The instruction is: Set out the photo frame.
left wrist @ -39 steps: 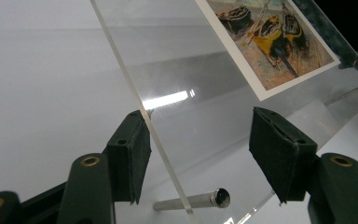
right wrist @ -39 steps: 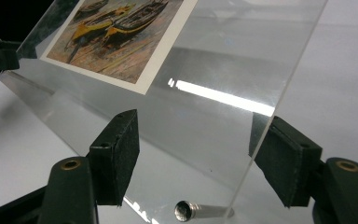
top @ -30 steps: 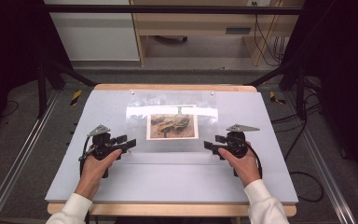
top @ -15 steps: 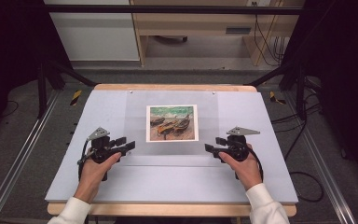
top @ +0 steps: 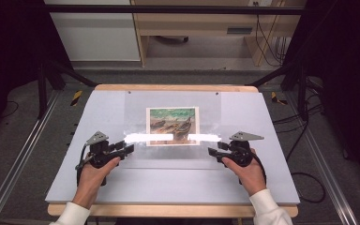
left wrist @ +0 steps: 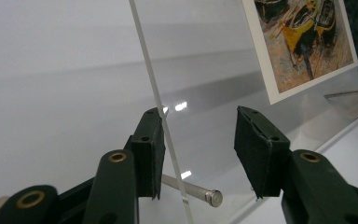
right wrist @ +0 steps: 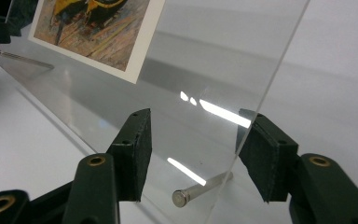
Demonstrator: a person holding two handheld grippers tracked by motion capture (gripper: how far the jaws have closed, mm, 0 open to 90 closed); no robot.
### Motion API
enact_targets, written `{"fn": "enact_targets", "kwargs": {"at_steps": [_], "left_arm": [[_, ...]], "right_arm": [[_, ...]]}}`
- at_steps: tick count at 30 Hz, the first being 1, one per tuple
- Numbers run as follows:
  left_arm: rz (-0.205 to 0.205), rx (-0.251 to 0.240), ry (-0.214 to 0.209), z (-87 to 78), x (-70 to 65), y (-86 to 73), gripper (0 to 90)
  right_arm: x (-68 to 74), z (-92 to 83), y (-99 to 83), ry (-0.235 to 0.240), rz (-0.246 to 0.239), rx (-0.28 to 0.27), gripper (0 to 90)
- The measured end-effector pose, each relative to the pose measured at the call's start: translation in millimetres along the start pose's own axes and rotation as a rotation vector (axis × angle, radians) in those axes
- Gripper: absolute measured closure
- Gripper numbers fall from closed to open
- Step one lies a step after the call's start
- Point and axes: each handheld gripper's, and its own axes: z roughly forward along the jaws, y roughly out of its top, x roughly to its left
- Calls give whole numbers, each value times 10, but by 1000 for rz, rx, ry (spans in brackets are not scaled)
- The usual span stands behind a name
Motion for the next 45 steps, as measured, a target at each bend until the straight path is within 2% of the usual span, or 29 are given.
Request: {"fn": "enact_targets", "kwargs": {"at_steps": [4,21,36,45], "left_arm": [[8,1,10,-35,-36,-32,546],[-2,19,47,-155,-142,-152,636],[20,41,52,-209,-213,-231,634],[23,40,53,-235,-244,-264,638]], "right_arm": [[26,-23,-26,-10,-16,-2,490],[99,-142,-163,-24,-1,11,619],[156,-191,-244,-33,-25,34,630],[159,-198,-252,-36,-20,36,626]]}}
